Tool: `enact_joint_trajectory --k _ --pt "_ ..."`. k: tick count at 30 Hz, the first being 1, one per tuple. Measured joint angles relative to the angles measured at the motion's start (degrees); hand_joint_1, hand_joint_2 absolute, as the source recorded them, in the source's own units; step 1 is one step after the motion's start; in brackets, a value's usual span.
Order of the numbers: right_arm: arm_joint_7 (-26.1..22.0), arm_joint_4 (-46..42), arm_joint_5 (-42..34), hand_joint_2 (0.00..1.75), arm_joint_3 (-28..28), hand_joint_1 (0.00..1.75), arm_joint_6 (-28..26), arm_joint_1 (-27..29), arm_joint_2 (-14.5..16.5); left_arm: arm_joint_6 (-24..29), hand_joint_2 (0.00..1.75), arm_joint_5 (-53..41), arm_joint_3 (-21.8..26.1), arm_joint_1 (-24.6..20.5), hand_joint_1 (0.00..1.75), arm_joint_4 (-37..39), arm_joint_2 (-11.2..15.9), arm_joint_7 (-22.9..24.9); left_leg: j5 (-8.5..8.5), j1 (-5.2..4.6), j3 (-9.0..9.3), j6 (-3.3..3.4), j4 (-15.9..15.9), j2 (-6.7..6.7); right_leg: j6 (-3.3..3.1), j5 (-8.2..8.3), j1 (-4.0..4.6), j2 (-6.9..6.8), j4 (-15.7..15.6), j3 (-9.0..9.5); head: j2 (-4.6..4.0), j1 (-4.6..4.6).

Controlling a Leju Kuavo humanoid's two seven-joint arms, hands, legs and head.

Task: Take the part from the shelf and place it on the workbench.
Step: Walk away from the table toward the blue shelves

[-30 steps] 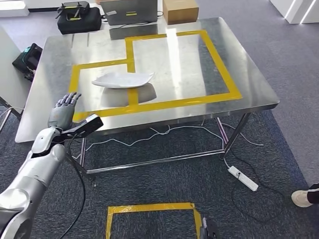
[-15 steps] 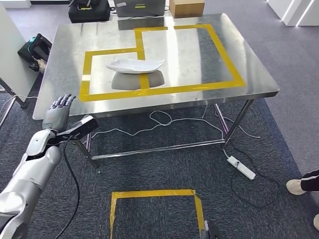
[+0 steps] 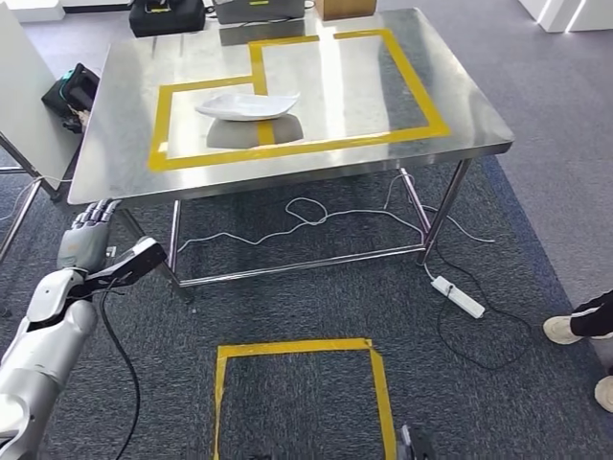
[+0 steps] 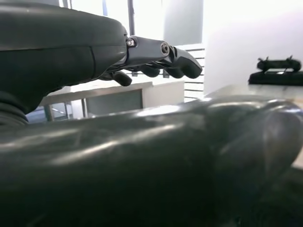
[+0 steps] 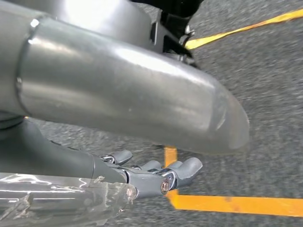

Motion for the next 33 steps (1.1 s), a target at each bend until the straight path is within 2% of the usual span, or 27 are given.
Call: enact_joint_trajectory --k 1,2,3,4,6,7,9,10,11,13,14,15,17,18,19,21,22,23,24,26,27,28,29,30,32,33 --pt "0.0 0.0 0.0 0.0 0.0 0.0 0.1 0.0 -0.2 0.1 0.0 0.1 0.2 0.4 0.0 -0.2 0.1 0.0 0.68 0.16 3.2 -0.16 -3.7 0.04 0.32 0.59 0.0 0.0 0.1 -0.76 0.0 -0.04" --pt "-0.1 -0.1 0.1 0.0 0.0 0.0 0.1 0.1 -0.4 0.2 0.0 0.1 0.5 0.6 0.0 -0.5 0.2 0.0 0.42 0.23 6.34 -0.05 -7.9 -0.01 0.68 1.12 0.05 -0.03 0.3 -1.37 0.0 -0.06" --pt "-0.1 -0.1 0.1 0.0 0.1 0.0 0.2 0.1 -0.5 0.3 0.0 0.2 0.7 0.9 0.0 -0.8 0.3 0.0 -0.17 0.25 8.64 0.23 -11.2 -0.05 1.05 1.67 0.13 -0.06 0.5 -1.77 0.0 -0.06" --pt "-0.2 -0.1 0.1 0.0 0.1 0.0 0.2 0.2 -0.7 0.3 0.0 0.2 0.8 1.2 0.0 -1.0 0.4 0.0 -0.77 0.18 9.9 0.69 -13.2 -0.1 1.37 2.22 0.2 -0.09 0.5 -2.02 0.0 -0.13" --pt "-0.2 -0.1 0.2 0.0 0.3 0.0 0.3 0.4 -0.9 0.4 0.0 0.2 1.0 1.8 0.0 -1.1 0.5 0.0 -0.37 0.02 9.53 1.91 -13.9 -0.08 1.97 3.19 0.1 -0.12 0.2 -2.29 0.0 -0.17" --pt "-0.2 -0.1 0.2 0.0 0.3 0.0 0.3 0.6 -1.0 0.4 0.0 0.2 1.1 2.1 0.0 -1.2 0.5 0.0 0.22 0.02 9.01 2.45 -13.9 -0.01 2.29 2.65 0.05 -0.1 0.4 -2.71 0.0 -0.2" --pt "-0.2 -0.1 0.2 0.0 0.5 0.0 0.3 0.8 -1.1 0.4 0.0 0.2 1.2 2.4 0.0 -1.4 0.5 0.0 1.54 0.13 7.71 3.36 -14.1 0.08 2.83 -1.2 -0.02 -0.07 3.6 -4.05 0.0 0.12" --pt "-0.2 -0.1 0.2 0.0 0.5 0.0 0.4 0.9 -1.2 0.4 0.0 0.2 1.3 2.4 0.0 -1.5 0.5 0.0 1.96 0.12 7.2 3.57 -14.1 0.07 2.99 -3.3 0.0 -0.05 5.5 -4.68 0.0 0.32" --pt "-0.2 -0.1 0.3 0.0 0.5 0.0 0.4 0.9 -1.2 0.4 0.0 0.2 1.3 2.5 0.0 -1.6 0.6 0.0 2.2 0.11 6.91 3.68 -14.1 0.06 3.06 -4.66 -0.01 -0.05 7.0 -5.03 0.0 0.46" --pt "-0.2 -0.1 0.3 0.0 0.5 0.0 0.4 0.9 -1.2 0.4 0.0 0.2 1.3 2.6 0.0 -1.6 0.6 0.0 2.31 0.09 6.78 3.69 -14.1 0.06 3.09 -5.29 -0.01 -0.05 8.0 -5.25 0.0 0.49" --pt "-0.3 -0.1 0.3 0.0 0.6 0.0 0.5 0.9 -1.3 0.4 0.0 0.2 1.4 2.9 0.0 -1.7 0.7 0.0 2.93 -0.02 5.99 3.67 -14.1 0.09 2.98 -5.6 0.0 -0.05 9.5 -4.45 0.0 0.5" --pt "-0.4 -0.1 0.4 0.0 0.7 0.0 0.7 0.9 -1.4 0.4 0.0 0.1 1.6 3.4 0.0 -1.8 0.8 0.0 3.64 -0.15 5.13 3.6 -14.0 0.12 2.71 -5.46 0.03 -0.01 9.1 -2.25 0.0 0.51" --pt "-0.7 -0.1 0.6 0.0 1.0 0.0 1.0 0.8 -1.7 0.5 0.0 0.0 2.1 4.4 0.0 -2.1 1.1 0.0 5.29 -0.41 3.29 3.25 -13.9 0.2 1.98 -5.86 0.18 0.2 5.3 3.8 0.0 0.5" --pt "-0.8 -0.1 0.6 0.0 1.0 0.0 1.0 0.8 -1.8 0.5 0.0 0.1 2.3 4.5 0.0 -2.3 1.3 0.0 5.7 -0.4 3.11 2.97 -13.9 0.22 1.75 -5.77 0.32 0.34 1.8 6.14 0.0 0.49" --pt "-0.8 -0.1 0.6 0.0 1.1 0.0 1.1 0.8 -1.9 0.5 0.0 0.1 2.5 4.6 0.0 -2.4 1.3 0.0 6.04 -0.35 2.98 2.65 -14.0 0.23 1.6 -6.17 0.47 0.44 0.3 7.0 0.0 0.5" --pt "-0.9 -0.1 0.6 0.0 1.2 0.0 1.1 0.8 -2.0 0.4 0.0 0.3 2.7 5.0 0.0 -2.6 1.5 0.0 6.7 -0.24 2.83 1.92 -14.4 0.23 1.14 -5.74 0.6 0.5 -0.2 6.98 0.0 0.5" --pt "-0.9 -0.1 0.6 0.0 1.3 0.0 1.2 0.9 -2.0 0.2 0.0 0.5 2.9 5.3 0.0 -2.8 1.6 0.0 6.49 -0.18 2.67 1.58 -14.3 0.22 0.73 -5.41 0.51 0.45 -0.4 6.74 0.0 0.49" --pt "-0.9 -0.1 0.5 0.0 1.3 0.0 1.2 0.9 -2.0 -0.1 0.0 0.7 3.2 5.7 0.0 -2.9 1.6 0.1 5.55 -0.15 2.31 1.26 -13.6 0.21 0.27 -4.95 0.38 0.42 -0.6 6.46 0.0 0.39" --pt "-0.9 -0.1 0.5 0.0 1.4 0.0 1.2 0.9 -2.0 -0.5 0.0 0.9 3.6 6.0 0.0 -2.9 1.7 0.2 3.7 -0.11 1.59 0.99 -11.8 0.21 -0.1 -4.46 0.25 0.37 -0.7 6.11 0.0 0.3" --pt "-1.0 -0.1 0.2 0.0 1.4 0.0 1.0 0.9 -2.0 -1.6 0.0 1.4 4.4 6.8 0.0 -2.9 1.7 0.8 -1.3 -0.05 -0.79 0.53 -4.7 0.21 -0.46 -3.64 0.21 0.35 -0.7 5.14 0.0 0.15" --pt "-1.1 -0.1 0.0 0.0 1.3 0.0 0.9 1.0 -2.0 -1.9 0.0 1.7 4.8 7.6 0.0 -2.9 1.7 1.1 -2.98 -0.02 -1.89 0.34 -1.1 0.21 -0.47 -3.24 0.21 0.36 -0.7 4.62 0.0 0.15" --pt "-1.1 -0.1 -0.1 0.0 1.3 0.0 0.6 1.2 -2.0 -2.1 0.0 2.2 5.2 8.7 0.0 -2.9 1.5 1.3 -3.47 0.0 -2.32 0.2 1.3 0.21 -0.41 -2.88 0.19 0.39 -0.7 4.13 0.0 0.15" --pt "-1.2 -0.1 -0.3 0.0 1.3 0.0 0.4 1.4 -2.0 -2.0 0.0 2.7 5.7 10.0 0.0 -2.9 1.3 1.3 -2.81 0.04 -1.82 0.12 1.7 0.21 -0.29 -2.56 0.15 0.42 -0.6 3.68 0.0 0.13" --pt "-1.4 -0.1 -0.4 0.0 1.3 0.0 0.2 1.6 -2.0 -1.8 0.0 3.3 6.2 11.4 0.0 -2.9 1.1 1.1 -1.51 0.09 -0.49 0.07 0.3 0.22 -0.14 -2.3 0.09 0.44 -0.6 3.33 0.0 0.13" --pt "-1.6 -0.1 -0.6 0.0 1.3 0.0 -0.2 1.9 -2.0 -0.9 0.0 4.5 7.3 13.8 0.0 -2.9 0.5 0.3 0.94 0.22 3.73 -0.04 -5.7 0.32 0.23 -1.95 -0.03 0.49 -0.5 2.88 0.0 0.12" --pt "-1.8 -0.1 -0.7 0.0 1.3 0.0 -0.4 2.0 -2.0 -0.1 0.0 5.2 8.0 15.0 0.0 -2.8 0.0 -0.5 1.27 0.21 6.01 -0.11 -9.1 0.37 0.46 -1.87 0.03 0.51 -0.3 2.67 0.0 0.07"
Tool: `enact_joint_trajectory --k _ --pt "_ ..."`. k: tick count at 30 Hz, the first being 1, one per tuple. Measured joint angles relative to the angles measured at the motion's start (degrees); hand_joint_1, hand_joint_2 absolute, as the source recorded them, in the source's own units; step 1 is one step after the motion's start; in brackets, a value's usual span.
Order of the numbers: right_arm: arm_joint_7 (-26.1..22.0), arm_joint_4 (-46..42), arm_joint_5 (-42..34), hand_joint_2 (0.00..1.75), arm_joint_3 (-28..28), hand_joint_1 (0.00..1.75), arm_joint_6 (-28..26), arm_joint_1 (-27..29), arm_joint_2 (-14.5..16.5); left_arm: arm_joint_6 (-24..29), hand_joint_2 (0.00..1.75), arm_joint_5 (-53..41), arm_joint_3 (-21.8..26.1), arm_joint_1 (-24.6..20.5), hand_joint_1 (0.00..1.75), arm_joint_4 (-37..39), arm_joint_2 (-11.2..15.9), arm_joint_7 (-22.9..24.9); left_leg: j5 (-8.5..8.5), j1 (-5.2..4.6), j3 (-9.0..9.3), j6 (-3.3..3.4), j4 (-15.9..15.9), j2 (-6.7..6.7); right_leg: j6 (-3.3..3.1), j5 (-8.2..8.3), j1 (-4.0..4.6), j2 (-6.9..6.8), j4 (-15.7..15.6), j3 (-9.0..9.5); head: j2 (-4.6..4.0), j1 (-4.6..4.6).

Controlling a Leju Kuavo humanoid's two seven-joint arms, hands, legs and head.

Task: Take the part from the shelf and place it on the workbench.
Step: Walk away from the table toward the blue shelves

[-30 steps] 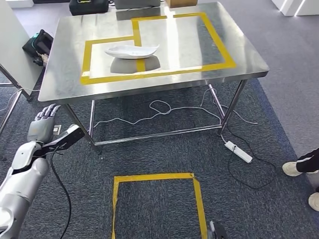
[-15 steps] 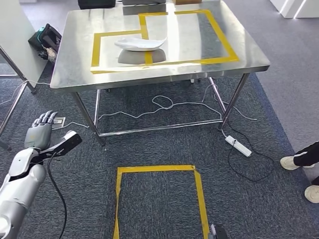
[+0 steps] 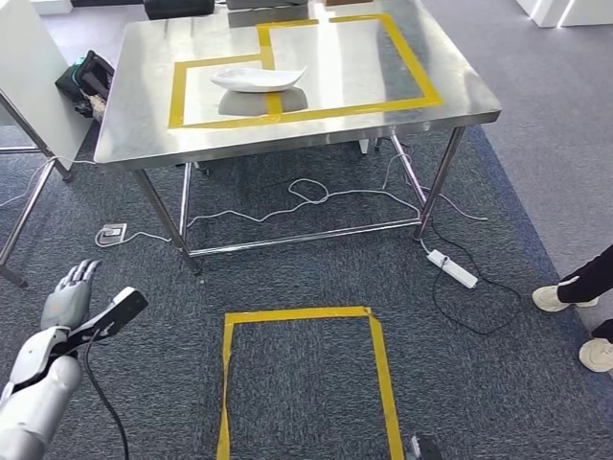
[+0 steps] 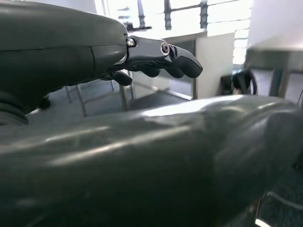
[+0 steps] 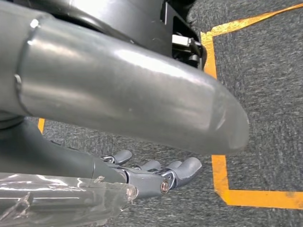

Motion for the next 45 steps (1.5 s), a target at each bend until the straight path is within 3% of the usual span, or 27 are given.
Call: enact_joint_trajectory --k 2,3,4,7,8,14,19,20,22,24,25,26,28,30,32,34,36,38,40,41,42,43,45 --pt "-0.3 0.0 -0.2 0.0 0.0 0.0 -0.5 0.3 0.0 2.5 0.0 1.5 2.2 2.4 0.0 1.8 -1.4 -2.5 -0.12 -0.1 2.69 0.43 -4.5 -0.13 0.58 0.25 0.2 0.02 0.4 -0.32 0.0 0.01" --pt "-0.4 0.0 -0.3 0.0 0.0 0.0 -0.8 0.4 0.0 3.9 0.0 2.2 3.6 3.5 0.0 3.7 -2.2 -3.8 -0.37 -0.17 2.99 0.76 -5.3 -0.24 0.77 0.26 0.3 0.04 0.5 -0.46 0.0 0.04" --pt "-0.4 0.0 -0.3 0.0 0.0 0.0 -1.1 0.6 -0.1 5.3 0.0 2.9 5.0 4.5 0.0 6.2 -2.9 -5.0 -0.37 -0.19 2.81 1.11 -5.3 -0.34 0.55 0.24 0.31 0.04 0.5 -0.55 0.0 0.14" --pt "-0.5 0.0 -0.3 0.0 0.0 0.0 -1.7 1.2 -0.1 8.2 0.0 3.8 8.9 6.8 0.0 14.7 -4.6 -6.4 -0.35 -0.37 2.73 1.77 -5.4 -0.38 -1.28 0.23 0.3 0.04 0.2 -0.92 0.0 0.4" --pt "-0.5 0.0 -0.2 0.0 0.0 0.0 -2.0 1.3 -0.1 8.7 0.0 3.8 9.9 7.3 0.0 17.5 -5.0 -6.1 -0.27 -0.53 2.65 2.09 -5.4 -0.4 -1.39 0.47 0.23 0.02 0.0 -0.83 0.0 0.47" --pt "-0.5 0.0 0.7 0.0 0.0 0.0 -3.7 2.1 -0.2 8.3 0.0 3.7 14.0 10.1 0.0 29.1 -7.1 -2.8 0.47 -1.29 1.54 3.44 -5.1 -0.41 1.55 2.36 -0.57 -0.07 -0.9 -0.82 0.0 0.5" --pt "-0.9 0.0 0.8 0.0 0.0 0.0 -4.5 2.3 -0.2 6.3 0.0 3.2 15.3 11.7 0.0 33.9 -8.9 1.4 1.01 -1.42 1.13 4.38 -5.2 -0.65 3.04 2.58 -0.96 -0.4 -1.0 -1.06 0.0 0.45" --pt "-0.9 0.0 0.8 0.0 0.0 0.0 -4.7 2.4 -0.2 5.4 0.0 3.1 15.5 11.8 0.0 34.6 -9.5 2.9 1.33 -1.24 1.06 4.66 -5.4 -0.8 3.19 1.75 -0.91 -0.48 -0.3 -1.46 0.0 0.52" --pt "-1.0 0.0 0.8 0.0 0.0 0.0 -5.3 2.5 -0.2 3.1 0.0 2.9 15.8 12.0 0.0 35.7 -10.7 6.6 1.98 -0.9 0.71 5.06 -5.6 -1.12 3.33 -2.16 -0.88 -0.53 4.8 -3.47 0.0 0.72" --pt "-1.0 0.0 0.9 0.0 0.0 0.0 -5.8 2.6 -0.3 0.9 0.0 3.0 16.1 12.3 0.0 36.5 -11.8 10.0 2.47 -0.85 0.02 4.98 -5.6 -1.57 3.36 -7.04 -0.9 -0.52 13.0 -6.22 0.0 0.84" --pt "-1.0 0.0 1.0 0.0 0.0 0.0 -6.0 2.7 -0.4 -0.1 0.0 3.1 16.2 12.5 0.0 36.8 -12.4 11.4 2.74 -0.82 -0.35 4.81 -5.6 -1.88 3.35 -8.37 -0.92 -0.51 15.8 -6.84 0.0 0.81" --pt "-1.0 0.0 1.1 0.0 0.0 0.0 -6.2 2.7 -0.5 -0.7 0.0 3.5 16.4 12.7 0.0 37.1 -13.1 12.4 3.0 -0.75 -0.7 4.56 -5.6 -2.34 3.31 -8.64 -0.93 -0.48 16.3 -6.35 0.0 0.83" --pt "-1.0 0.0 1.0 0.0 -0.1 0.0 -6.5 2.8 -0.6 -1.2 0.0 4.7 17.3 12.8 0.0 37.4 -14.3 13.3 3.52 -0.47 -1.27 3.91 -5.5 -3.5 3.22 -6.57 -1.05 0.16 10.4 -1.75 0.0 0.83" --pt "-1.0 0.0 0.9 0.0 -0.1 0.0 -6.9 2.8 -0.7 -1.0 0.0 5.5 18.3 12.9 0.0 37.5 -15.1 13.6 4.01 -0.28 -1.74 3.09 -5.3 -4.69 3.16 -5.04 -1.11 2.16 2.7 3.18 0.0 0.81" --pt "-0.9 0.0 0.8 0.0 -0.1 0.0 -7.5 2.8 -0.7 1.4 0.0 5.3 19.0 13.0 0.0 37.6 -15.5 14.3 4.49 -0.23 -2.02 2.34 -5.4 -5.57 2.63 -4.9 -0.87 3.02 0.1 4.63 0.0 0.61" --pt "-0.7 0.0 0.7 0.0 -0.3 0.0 -8.6 2.9 -0.7 7.3 0.0 4.5 19.6 13.2 0.0 37.7 -15.7 15.7 4.93 0.01 -2.2 1.69 -5.6 -6.22 1.6 -4.45 -0.62 1.85 0.3 4.55 0.0 0.42" --pt "-0.6 0.0 0.6 0.0 -0.6 0.0 -9.3 3.0 -0.7 13.6 0.0 3.6 20.3 13.5 0.0 37.8 -15.7 16.9 3.35 0.04 -3.25 1.22 -3.6 -4.52 0.6 -3.92 -0.56 0.56 0.3 4.47 0.0 0.22" --pt "-0.6 0.0 0.5 0.0 -0.9 0.0 -9.5 3.3 -0.7 17.7 0.0 2.6 21.1 13.5 0.0 37.8 -15.6 18.3 -1.08 -0.15 -6.1 1.04 3.1 -1.76 -0.09 -3.48 -0.42 -0.88 0.3 4.12 0.0 -0.08" --pt "-0.6 0.0 0.5 0.0 -1.3 0.0 -9.4 3.7 -0.8 19.7 0.0 1.1 21.8 13.6 0.0 37.7 -15.6 20.4 -4.64 -0.18 -8.87 0.99 10.4 -0.9 -0.32 -3.25 -0.21 -2.52 0.3 3.65 0.0 -0.17" --pt "-0.6 0.0 0.6 0.0 -1.4 0.0 -9.3 3.8 -0.8 20.1 0.0 0.2 22.2 13.8 0.0 37.6 -15.6 21.4 -4.98 -0.2 -9.03 1.04 11.7 -0.8 -0.34 -3.18 -0.13 -3.31 0.3 3.48 0.0 -0.16" --pt "-0.5 0.0 0.6 0.0 -1.5 0.0 -9.2 3.9 -0.8 20.3 0.0 -0.6 22.7 14.0 0.0 37.5 -15.6 22.3 -4.23 -0.24 -7.94 1.17 10.7 -0.62 -0.32 -3.12 -0.07 -4.08 0.3 3.38 0.0 -0.16" --pt "-0.4 0.0 0.6 0.0 -1.6 0.0 -9.1 3.9 -0.8 20.3 0.0 -1.4 23.2 14.2 0.0 37.4 -15.7 22.9 -2.8 -0.33 -5.8 1.37 7.6 -0.11 -0.28 -3.09 -0.03 -4.81 0.3 3.36 0.0 -0.16" --pt "-0.3 0.0 0.8 0.0 -1.7 0.0 -9.0 3.9 -0.8 20.4 0.0 -2.8 24.3 14.3 0.0 37.0 -15.8 24.0 -0.17 -0.81 -0.6 1.92 -0.5 3.2 0.04 -3.16 0.23 -6.15 0.5 3.45 0.0 -0.26"
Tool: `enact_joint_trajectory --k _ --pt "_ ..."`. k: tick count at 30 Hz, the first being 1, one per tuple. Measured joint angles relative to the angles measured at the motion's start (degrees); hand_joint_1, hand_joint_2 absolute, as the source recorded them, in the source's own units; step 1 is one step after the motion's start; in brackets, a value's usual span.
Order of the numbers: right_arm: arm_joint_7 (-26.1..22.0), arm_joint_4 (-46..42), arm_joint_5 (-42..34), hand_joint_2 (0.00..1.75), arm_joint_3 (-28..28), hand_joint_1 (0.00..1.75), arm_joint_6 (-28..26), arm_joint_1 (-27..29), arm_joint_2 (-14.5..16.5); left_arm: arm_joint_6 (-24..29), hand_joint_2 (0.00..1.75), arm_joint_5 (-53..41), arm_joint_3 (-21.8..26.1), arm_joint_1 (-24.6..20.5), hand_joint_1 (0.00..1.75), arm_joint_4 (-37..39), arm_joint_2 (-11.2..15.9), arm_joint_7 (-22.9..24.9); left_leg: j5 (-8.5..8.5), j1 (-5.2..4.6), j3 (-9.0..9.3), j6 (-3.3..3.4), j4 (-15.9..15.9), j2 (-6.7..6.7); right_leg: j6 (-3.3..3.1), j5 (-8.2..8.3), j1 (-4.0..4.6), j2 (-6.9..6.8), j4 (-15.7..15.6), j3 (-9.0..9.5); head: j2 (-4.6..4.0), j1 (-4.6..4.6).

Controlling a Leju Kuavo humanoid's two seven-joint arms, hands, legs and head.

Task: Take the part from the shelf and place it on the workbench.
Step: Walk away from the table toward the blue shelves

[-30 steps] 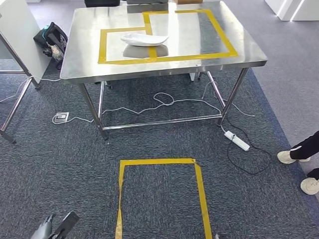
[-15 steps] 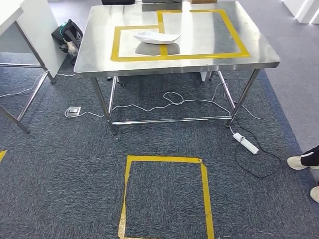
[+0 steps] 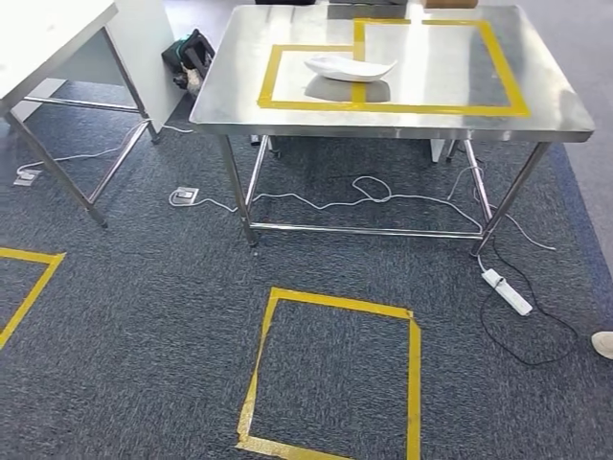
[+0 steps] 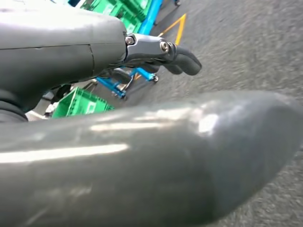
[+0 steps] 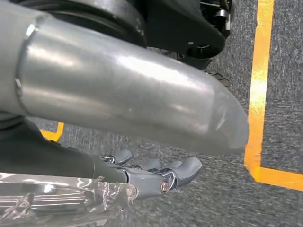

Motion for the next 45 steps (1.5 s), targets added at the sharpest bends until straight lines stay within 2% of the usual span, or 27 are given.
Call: enact_joint_trajectory --k 2,4,6,8,9,11,12,13,15,17,18,20,22,24,26,27,29,31,33,35,36,38,39,41,42,43,45 --pt "0.1 0.0 0.1 0.0 -0.1 0.0 0.1 0.0 -0.1 0.1 0.0 -1.1 1.2 -0.1 0.0 -0.4 -0.2 0.7 0.79 -0.44 2.21 0.54 -4.2 2.07 0.56 -0.11 0.35 -1.35 0.1 0.15 0.0 0.03" --pt "0.1 0.0 0.2 0.0 -0.1 0.0 0.1 -0.2 -0.1 0.2 0.0 -1.5 2.2 0.0 0.0 -0.5 -0.4 1.1 0.97 -0.5 1.94 1.09 -4.5 0.7 1.15 -0.18 0.39 -2.61 0.0 0.41 0.0 0.16" --pt "0.1 0.0 0.3 0.0 -0.2 0.0 0.1 -0.3 -0.2 0.2 0.0 -1.6 2.9 0.3 0.0 -0.6 -0.6 1.2 1.36 -0.26 1.75 1.74 -4.6 -0.73 1.92 -1.48 0.18 -0.57 1.3 -0.06 0.0 0.32" --pt "0.1 0.0 0.3 0.0 -0.2 0.0 0.2 -0.1 -0.2 0.3 0.0 -2.1 3.6 0.3 0.0 -0.9 -0.8 1.4 1.82 -0.05 1.33 2.36 -4.7 -2.21 2.48 -5.14 -0.04 3.46 7.2 -2.53 0.0 0.54" --pt "0.2 0.0 0.4 0.0 -0.2 0.0 0.3 0.1 -0.2 0.3 0.0 -2.6 4.0 0.3 0.0 -1.1 -0.9 1.5 2.03 -0.06 1.05 2.57 -4.7 -3.07 2.53 -7.2 -0.09 4.65 11.3 -4.25 0.0 0.58" --pt "0.2 0.0 0.5 0.0 -0.2 0.0 0.5 0.3 -0.2 0.3 0.0 -3.8 5.0 0.3 0.0 -1.5 -1.3 1.6 2.39 -0.14 0.59 2.7 -4.7 -4.98 2.46 -8.92 -0.1 5.41 16.5 -6.53 0.0 0.59" --pt "0.2 0.0 0.6 0.0 -0.2 0.0 0.7 0.4 -0.2 0.3 0.0 -4.3 5.5 0.3 0.0 -1.5 -1.6 1.6 2.55 -0.16 0.49 2.64 -4.7 -5.91 2.34 -8.06 -0.1 5.54 15.9 -6.17 0.0 0.59" --pt "0.2 0.0 0.7 0.0 -0.2 0.0 0.9 0.4 -0.3 0.3 0.0 -4.8 6.1 0.4 0.0 -1.5 -1.8 1.5 2.69 -0.16 0.44 2.53 -4.7 -6.8 2.18 -6.29 -0.12 5.82 13.1 -4.73 0.0 0.59" --pt "0.2 0.0 0.8 0.0 -0.2 0.0 1.1 0.3 -0.4 0.3 0.0 -5.6 7.5 0.3 0.0 -1.6 -2.3 1.4 2.97 -0.18 0.31 2.16 -4.6 -8.41 1.79 -2.78 -0.35 8.5 4.7 -0.54 0.0 0.57" --pt "0.1 0.0 0.9 0.0 -0.2 0.0 1.2 0.3 -0.6 0.3 0.0 -6.1 8.8 0.2 0.0 -1.8 -2.6 1.2 3.31 -0.12 -0.06 1.55 -4.5 -9.77 1.49 -1.72 -0.5 10.99 -0.1 1.69 0.0 0.53" --pt "0.1 0.0 1.0 0.0 -0.2 0.0 1.3 0.3 -0.6 0.3 0.0 -6.3 9.4 0.2 0.0 -1.9 -2.7 1.2 3.52 -0.02 -0.28 1.14 -4.6 -10.42 1.29 -1.9 -0.42 11.17 -0.6 1.8 0.0 0.51" --pt "0.1 0.0 1.0 0.0 -0.2 0.0 1.3 0.3 -0.7 0.3 0.0 -6.4 10.3 0.3 0.0 -1.9 -2.8 0.9 3.76 0.2 -0.75 0.34 -4.6 -11.11 0.65 -1.48 -0.33 9.71 -0.8 2.06 0.0 0.52" --pt "0.1 0.0 1.1 0.0 -0.2 0.0 1.5 0.2 -0.7 0.3 0.0 -6.6 11.4 0.4 0.0 -1.9 -3.0 0.1 1.83 0.07 -2.29 -0.21 -2.0 -8.7 -0.03 -0.88 -0.57 8.02 -1.2 2.25 0.0 0.09" --pt "0.1 0.0 1.2 0.0 -0.2 0.0 1.7 0.4 -0.7 0.3 0.0 -6.9 12.5 0.2 0.0 -2.0 -3.1 -0.6 -2.3 0.02 -5.54 -0.61 5.0 -5.24 -0.32 -0.65 -0.55 6.16 -1.3 2.02 0.0 -0.41" --pt "0.3 0.0 1.3 0.0 -0.2 0.0 1.9 0.6 -0.8 0.3 0.0 -7.7 13.7 0.0 0.0 -2.0 -3.3 -0.9 -4.66 0.16 -8.13 -0.94 11.1 -4.09 -0.34 -0.66 -0.46 4.18 -1.2 1.86 0.0 -0.49" --pt "0.3 0.0 1.5 0.0 -0.2 0.0 2.0 0.6 -0.9 0.3 0.0 -8.2 14.3 0.1 0.0 -2.0 -3.3 -0.9 -4.31 0.23 -8.07 -1.03 11.5 -3.9 -0.32 -0.68 -0.47 3.27 -1.2 1.84 0.0 -0.49" --pt "0.3 0.0 1.7 0.0 -0.2 0.0 2.1 0.5 -0.9 0.3 0.0 -9.3 15.8 0.1 0.0 -2.2 -3.4 -0.9 -1.28 0.32 -4.81 -1.08 6.4 -3.09 -0.12 -0.81 -0.54 1.73 -1.2 1.96 0.0 -0.49" --pt "0.3 0.0 1.9 0.0 -0.2 0.0 2.3 0.4 -1.0 0.3 0.0 -10.4 17.4 -0.1 0.0 -2.5 -3.6 -0.9 1.28 0.22 -0.55 -0.79 -1.0 -0.79 0.45 -1.14 -0.34 0.47 -1.1 2.05 0.0 -0.58" --pt "0.4 0.0 2.1 0.0 -0.2 0.0 2.4 0.4 -1.1 0.4 0.0 -11.3 19.1 -0.4 0.0 -2.9 -4.0 -1.0 1.77 -0.01 1.07 0.1 -4.1 0.25 1.11 -1.51 0.02 -0.6 -1.0 2.02 0.0 -0.37" --pt "0.4 0.0 2.2 0.0 -0.2 0.0 2.5 0.2 -1.2 0.4 0.0 -12.1 20.8 -0.4 0.0 -3.1 -4.3 -1.2 1.77 -0.18 0.88 1.13 -4.3 -0.95 1.66 -1.69 0.01 -1.58 -1.1 2.52 0.0 -0.09" --pt "0.5 0.0 2.3 0.0 -0.2 0.0 2.6 0.0 -1.3 0.4 0.0 -12.3 21.6 -0.4 0.0 -3.2 -4.4 -1.3 1.84 -0.17 0.85 1.5 -4.4 -1.51 1.98 -2.12 -0.11 -1.13 -0.8 2.59 0.0 -0.03" --pt "0.5 0.0 2.5 0.0 -0.2 0.0 2.7 -0.1 -1.3 0.4 0.0 -12.7 23.1 -0.4 0.0 -3.4 -4.6 -1.5 2.12 -0.01 0.78 2.24 -4.5 -2.61 2.55 -4.7 -0.37 1.8 2.9 1.09 0.0 0.17" --pt "0.5 0.0 2.5 0.0 -0.2 0.0 2.8 -0.1 -1.3 0.4 0.0 -12.8 23.6 -0.5 0.0 -3.5 -4.8 -1.6 2.2 0.02 0.66 2.49 -4.5 -3.17 2.7 -6.7 -0.43 3.68 6.7 -0.64 0.0 0.31" --pt "0.6 0.0 2.6 0.0 -0.2 0.0 2.9 0.2 -1.3 0.4 0.0 -13.0 24.5 -0.7 0.0 -3.6 -5.0 -1.7 2.35 -0.09 0.39 2.83 -4.5 -4.6 2.69 -9.82 -0.44 5.29 14.6 -4.51 0.0 0.44" --pt "0.7 0.1 2.7 0.0 -0.2 0.0 2.9 0.3 -1.3 0.4 0.0 -13.1 25.0 -0.7 0.0 -3.6 -5.1 -1.8 2.42 -0.16 0.31 2.88 -4.5 -5.47 2.58 -9.9 -0.43 5.46 16.3 -5.55 0.0 0.48" --pt "0.7 0.1 2.7 0.0 -0.2 0.0 2.9 0.4 -1.3 0.4 0.0 -13.3 25.5 -0.7 0.0 -3.6 -5.2 -1.8 2.5 -0.21 0.28 2.87 -4.4 -6.37 2.41 -8.81 -0.42 5.59 15.8 -5.5 0.0 0.49" --pt "0.8 0.1 2.8 0.0 -0.2 0.0 2.9 0.4 -1.4 0.4 0.0 -13.4 26.3 -0.7 0.0 -3.6 -5.3 -1.9 2.67 -0.21 0.31 2.68 -4.4 -8.11 1.94 -4.37 -0.45 7.16 8.6 -2.43 0.0 0.5"
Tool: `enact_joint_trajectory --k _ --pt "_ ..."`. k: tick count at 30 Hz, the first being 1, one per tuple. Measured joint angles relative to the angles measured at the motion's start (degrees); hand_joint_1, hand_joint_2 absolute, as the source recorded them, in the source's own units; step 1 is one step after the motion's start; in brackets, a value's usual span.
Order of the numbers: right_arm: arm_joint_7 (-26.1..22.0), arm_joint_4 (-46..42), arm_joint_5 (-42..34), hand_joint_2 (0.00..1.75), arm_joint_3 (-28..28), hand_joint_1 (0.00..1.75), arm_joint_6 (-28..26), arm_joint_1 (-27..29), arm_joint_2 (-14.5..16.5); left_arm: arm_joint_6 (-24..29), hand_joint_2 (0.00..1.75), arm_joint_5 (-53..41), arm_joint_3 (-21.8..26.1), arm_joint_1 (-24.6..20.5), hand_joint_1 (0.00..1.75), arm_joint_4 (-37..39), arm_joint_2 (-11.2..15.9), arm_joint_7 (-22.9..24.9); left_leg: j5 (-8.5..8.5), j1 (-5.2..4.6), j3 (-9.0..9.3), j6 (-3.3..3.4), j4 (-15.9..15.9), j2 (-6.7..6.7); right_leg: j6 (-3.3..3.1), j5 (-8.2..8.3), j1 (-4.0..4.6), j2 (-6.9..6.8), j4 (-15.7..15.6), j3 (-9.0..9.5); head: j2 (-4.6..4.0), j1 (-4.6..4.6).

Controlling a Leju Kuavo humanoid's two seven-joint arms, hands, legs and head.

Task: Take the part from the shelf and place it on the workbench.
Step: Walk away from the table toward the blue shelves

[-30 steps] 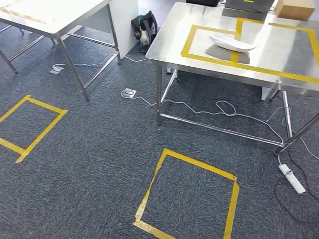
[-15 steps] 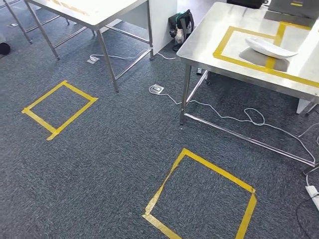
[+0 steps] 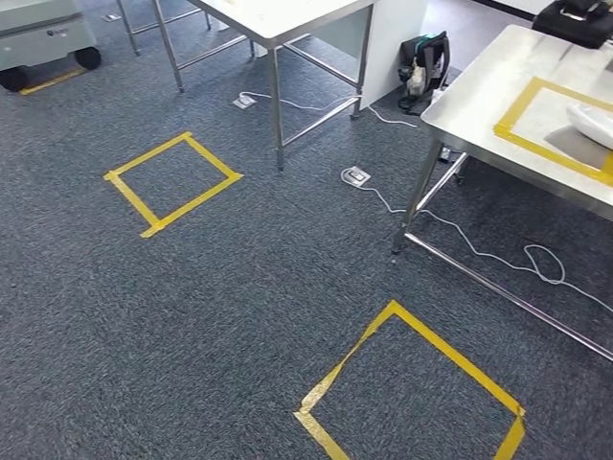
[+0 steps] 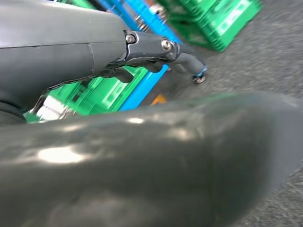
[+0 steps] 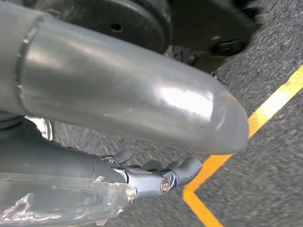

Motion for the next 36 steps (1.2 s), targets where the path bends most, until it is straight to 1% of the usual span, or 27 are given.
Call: enact_joint_trajectory --k 2,3,5,6,7,9,10,11,12,13,14,16,18,19,20,21,23,25,26,27,28,29,30,31,32,34,36 --pt "0.0 0.0 0.0 0.0 0.0 0.0 0.0 0.0 -0.1 0.0 0.0 -0.1 0.6 -0.1 0.0 0.0 -0.1 0.0 0.2 -0.08 -0.24 -0.46 0.1 -1.48 -0.42 2.59 -0.19 2.88 -7.1 3.09 0.0 -0.05" --pt "0.1 0.0 0.0 0.0 0.0 0.0 0.0 -0.1 -0.1 0.0 0.0 -0.2 0.8 -0.2 0.0 -0.1 -0.2 0.0 0.34 -0.01 -0.46 -0.8 0.1 -2.13 -0.58 2.78 -0.19 3.76 -8.7 3.68 0.0 -0.04" --pt "0.1 0.0 0.1 0.0 0.0 0.0 0.1 -0.1 -0.1 0.0 0.0 -0.3 1.2 -0.1 0.0 -0.1 -0.3 0.0 0.76 0.25 -0.92 -1.66 0.0 -3.5 -0.98 2.74 -0.03 2.97 -9.1 3.89 0.0 -0.04" --pt "0.1 0.0 0.2 0.0 0.0 0.0 0.2 -0.1 -0.2 0.0 0.0 -0.3 1.5 0.0 0.0 -0.1 -0.3 -0.1 0.76 0.31 -1.17 -1.96 0.1 -3.06 -1.31 2.97 -0.03 2.23 -9.3 4.07 0.0 -0.01" --pt "0.1 0.0 0.3 0.0 0.0 0.0 0.2 -0.2 -0.2 0.0 0.0 -0.3 1.7 0.0 0.0 -0.1 -0.3 -0.1 0.2 0.26 -1.64 -2.2 0.9 -1.75 -1.65 3.26 -0.08 1.46 -9.5 4.27 0.0 -0.17" --pt "0.1 0.0 0.4 0.0 0.0 0.0 0.4 -0.1 -0.3 0.0 0.0 -0.4 2.4 -0.2 0.0 -0.2 -0.4 -0.3 -3.05 0.14 -4.11 -2.56 5.9 2.2 -2.1 3.64 -0.13 -0.29 -9.9 4.43 0.0 -0.55" --pt "0.1 0.0 0.5 0.0 0.0 0.0 0.5 0.0 -0.3 0.0 0.0 -0.5 2.7 -0.4 0.0 -0.2 -0.4 -0.4 -5.16 0.16 -5.94 -2.79 9.8 3.41 -2.21 3.67 -0.07 -1.23 -9.9 4.39 0.0 -0.72" --pt "0.2 0.0 0.6 0.0 0.0 0.0 0.7 0.1 -0.4 0.0 0.0 -0.7 3.0 -0.6 0.0 -0.2 -0.5 -0.5 -6.76 0.24 -7.64 -3.01 13.5 3.91 -2.25 3.65 -0.02 -2.25 -9.9 4.33 0.0 -0.76" --pt "0.3 0.0 0.7 0.0 0.0 0.0 0.8 0.2 -0.4 0.0 0.0 -0.8 3.4 -0.6 0.0 -0.2 -0.6 -0.7 -7.35 0.32 -8.58 -3.16 15.7 4.09 -2.26 3.62 0.01 -3.2 -9.9 4.3 0.0 -0.76" --pt "0.3 0.0 0.9 0.0 0.0 0.0 0.9 0.1 -0.4 0.0 0.0 -0.9 3.8 -0.6 0.0 -0.2 -0.6 -0.8 -6.86 0.38 -8.47 -3.26 15.9 4.21 -2.23 3.57 0.01 -4.1 -9.8 4.29 0.0 -0.76" --pt "0.4 0.0 1.0 0.0 0.0 0.0 1.1 0.1 -0.5 0.0 0.0 -1.1 4.2 -0.6 0.0 -0.2 -0.6 -1.0 -5.42 0.42 -7.14 -3.3 13.8 4.53 -2.14 3.5 -0.01 -4.9 -9.8 4.35 0.0 -0.78" --pt "0.4 0.0 1.3 0.0 0.1 0.0 1.3 0.0 -0.5 0.0 0.0 -1.3 5.0 -0.8 0.0 -0.2 -0.7 -1.3 -2.17 0.28 -2.53 -3.32 5.9 7.2 -1.68 3.17 0.12 -6.32 -9.8 4.48 0.0 -0.85" --pt "0.4 0.0 1.5 0.0 0.1 0.0 1.4 0.0 -0.6 0.0 0.0 -1.8 5.6 -1.1 0.0 -0.2 -0.8 -1.7 -0.97 0.13 0.31 -2.74 0.8 9.19 -1.09 2.65 0.52 -7.49 -9.7 4.52 0.0 -0.71" --pt "0.3 0.0 1.5 0.0 0.1 0.0 1.4 -0.1 -0.7 0.0 0.0 -2.1 5.9 -1.3 0.0 -0.1 -0.9 -1.9 -1.11 0.02 0.53 -2.36 0.2 9.11 -0.82 2.44 0.71 -8.09 -9.7 4.59 0.0 -0.59" --pt "0.2 0.0 1.5 0.0 0.1 0.0 1.4 -0.2 -0.7 0.0 0.0 -2.4 6.2 -1.3 0.0 -0.1 -0.9 -2.1 -1.05 0.05 0.45 -1.85 0.2 8.23 -0.6 2.3 0.71 -8.69 -9.8 4.93 0.0 -0.42" --pt "0.2 0.0 1.6 0.0 0.1 0.0 1.4 -0.4 -0.7 0.0 0.0 -2.7 6.6 -1.3 0.0 -0.1 -0.9 -2.3 -1.0 0.07 0.4 -1.5 0.1 7.59 -0.29 2.07 0.62 -8.52 -9.7 5.15 0.0 -0.31" --pt "0.0 0.0 1.6 0.0 0.2 0.0 1.4 -0.5 -0.7 0.0 0.0 -3.3 7.3 -1.3 0.0 -0.2 -0.9 -2.6 -0.71 0.22 0.3 -0.75 0.0 6.36 0.27 0.09 0.33 -5.77 -7.1 4.35 0.0 -0.18" --pt "-0.1 0.0 1.7 0.0 0.2 0.0 1.6 -0.3 -0.8 0.0 0.0 -3.8 7.9 -1.5 0.0 -0.3 -0.9 -3.0 -0.5 0.25 0.09 -0.18 0.0 4.97 0.51 -3.91 0.19 -2.53 0.4 0.82 0.0 -0.04" --pt "-0.1 0.0 1.7 0.0 0.2 0.0 1.6 -0.1 -0.8 0.0 0.0 -4.0 8.2 -1.5 0.0 -0.3 -1.0 -3.2 -0.45 0.21 -0.01 -0.02 0.0 4.15 0.5 -5.56 0.19 -1.96 4.5 -1.26 0.0 -0.03" --pt "-0.1 0.1 1.8 0.0 0.2 0.0 1.7 0.0 -0.8 0.0 0.0 -4.2 8.5 -1.5 0.0 -0.3 -1.0 -3.3 -0.41 0.18 -0.07 0.03 0.0 3.24 0.45 -6.19 0.2 -1.74 7.2 -2.78 0.0 -0.03" --pt "-0.1 0.1 1.8 0.0 0.2 0.0 1.7 0.1 -0.8 0.0 0.0 -4.3 8.8 -1.5 0.0 -0.3 -1.0 -3.4 -0.37 0.16 -0.06 0.02 0.0 2.32 0.34 -5.51 0.19 -1.64 7.6 -3.26 0.0 -0.02" --pt "-0.1 0.1 1.8 0.0 0.2 0.0 1.7 0.1 -0.8 0.0 0.0 -4.5 9.0 -1.5 0.0 -0.3 -1.0 -3.5 -0.33 0.16 -0.01 -0.02 0.0 1.41 0.2 -3.75 0.17 -1.4 5.6 -2.61 0.0 -0.03" --pt "-0.1 0.1 1.8 0.0 0.2 0.0 1.7 0.1 -0.8 0.0 0.0 -4.6 9.3 -1.5 0.0 -0.3 -1.1 -3.6 -0.27 0.18 0.06 -0.12 0.1 0.51 0.02 -1.37 0.12 -0.71 1.9 -1.05 0.0 -0.02" --pt "-0.1 0.1 1.8 0.0 0.2 0.0 1.7 0.1 -0.8 0.0 0.0 -4.7 9.5 -1.5 0.0 -0.3 -1.1 -3.7 -0.21 0.16 0.07 -0.28 0.1 -0.29 -0.16 0.69 0.04 0.76 -2.4 0.7 0.0 -0.02" --pt "-0.1 0.1 1.8 0.0 0.2 0.0 1.7 0.1 -0.8 0.0 0.0 -4.8 9.7 -1.6 0.0 -0.3 -1.1 -3.7 -0.16 0.12 -0.02 -0.51 0.2 -1.08 -0.27 2.07 -0.07 2.0 -5.7 2.13 0.0 -0.05" --pt "-0.1 0.1 1.9 0.0 0.2 0.0 1.7 0.0 -0.8 0.0 0.0 -5.0 9.9 -1.5 0.0 -0.3 -1.2 -3.8 0.05 0.16 -0.36 -1.22 0.2 -2.42 -0.54 2.78 -0.03 3.2 -8.6 3.27 0.0 -0.07" --pt "-0.1 0.1 1.9 0.0 0.2 0.0 1.7 -0.1 -0.8 0.0 0.0 -5.1 10.1 -1.3 0.0 -0.3 -1.2 -3.8 0.27 0.38 -0.72 -1.97 0.1 -3.16 -1.12 3.08 0.07 1.85 -8.9 3.6 0.0 -0.08"
